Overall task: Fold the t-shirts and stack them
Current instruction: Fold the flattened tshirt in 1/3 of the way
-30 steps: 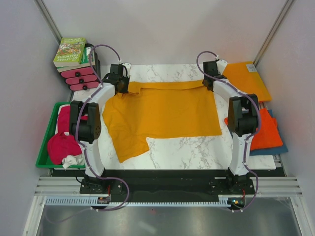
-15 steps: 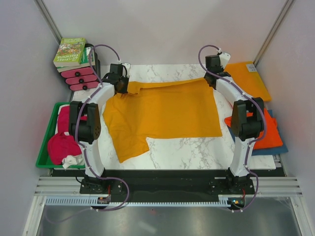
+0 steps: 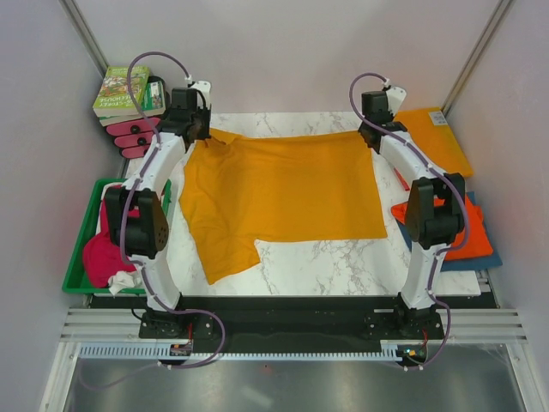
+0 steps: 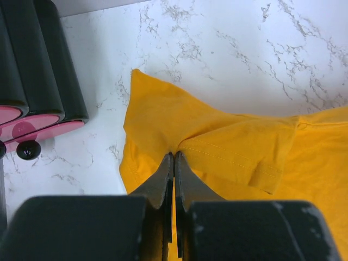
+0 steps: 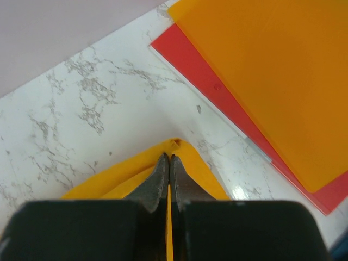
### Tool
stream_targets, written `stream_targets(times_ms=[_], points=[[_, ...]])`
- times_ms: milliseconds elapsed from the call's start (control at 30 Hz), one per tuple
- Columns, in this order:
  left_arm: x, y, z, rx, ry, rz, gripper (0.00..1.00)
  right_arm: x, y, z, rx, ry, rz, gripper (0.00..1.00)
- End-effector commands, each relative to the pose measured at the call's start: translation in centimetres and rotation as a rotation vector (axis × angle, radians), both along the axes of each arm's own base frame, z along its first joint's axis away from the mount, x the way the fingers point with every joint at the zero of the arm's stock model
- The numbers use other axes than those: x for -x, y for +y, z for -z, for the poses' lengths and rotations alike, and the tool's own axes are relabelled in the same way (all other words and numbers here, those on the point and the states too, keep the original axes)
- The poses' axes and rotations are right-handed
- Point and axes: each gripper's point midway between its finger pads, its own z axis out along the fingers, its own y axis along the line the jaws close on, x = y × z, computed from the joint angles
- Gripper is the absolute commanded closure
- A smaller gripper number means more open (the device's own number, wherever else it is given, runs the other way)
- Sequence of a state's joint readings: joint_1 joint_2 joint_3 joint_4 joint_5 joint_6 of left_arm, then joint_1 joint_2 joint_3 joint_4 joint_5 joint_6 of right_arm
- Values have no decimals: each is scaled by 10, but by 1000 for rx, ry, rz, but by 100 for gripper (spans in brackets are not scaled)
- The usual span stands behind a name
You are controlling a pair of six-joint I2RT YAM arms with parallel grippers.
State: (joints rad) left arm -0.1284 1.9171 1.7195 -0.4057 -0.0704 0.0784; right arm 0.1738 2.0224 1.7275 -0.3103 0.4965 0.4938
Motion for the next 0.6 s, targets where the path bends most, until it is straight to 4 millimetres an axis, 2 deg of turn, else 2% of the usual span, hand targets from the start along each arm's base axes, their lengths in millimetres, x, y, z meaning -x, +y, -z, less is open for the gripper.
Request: stream_targets(times_ms=[0,33,100,133,333,533,567], points=[[26,2,-31,11,-39,6,98,25,-7,-27,-11,-42,18,100],[32,2,-26,7,-24,9,98,29,-7,-27,-12,-43,17,100],[42,5,-34,1,-38,9,98,40,-10,-25,-13,-35,20,100],[49,6,-28,-2,-20,8,98,44,-12,-24,-13,-32,25,100],[84,12,-25,-30,-6,24,98,70,-15,-12,-19,-2,28,100],[107,15,18,-46,93,32,98,94,-16,23,-37,65,44,100],[109,16,22,-47,99,31,98,102,-17,34,-35,90,48,100]])
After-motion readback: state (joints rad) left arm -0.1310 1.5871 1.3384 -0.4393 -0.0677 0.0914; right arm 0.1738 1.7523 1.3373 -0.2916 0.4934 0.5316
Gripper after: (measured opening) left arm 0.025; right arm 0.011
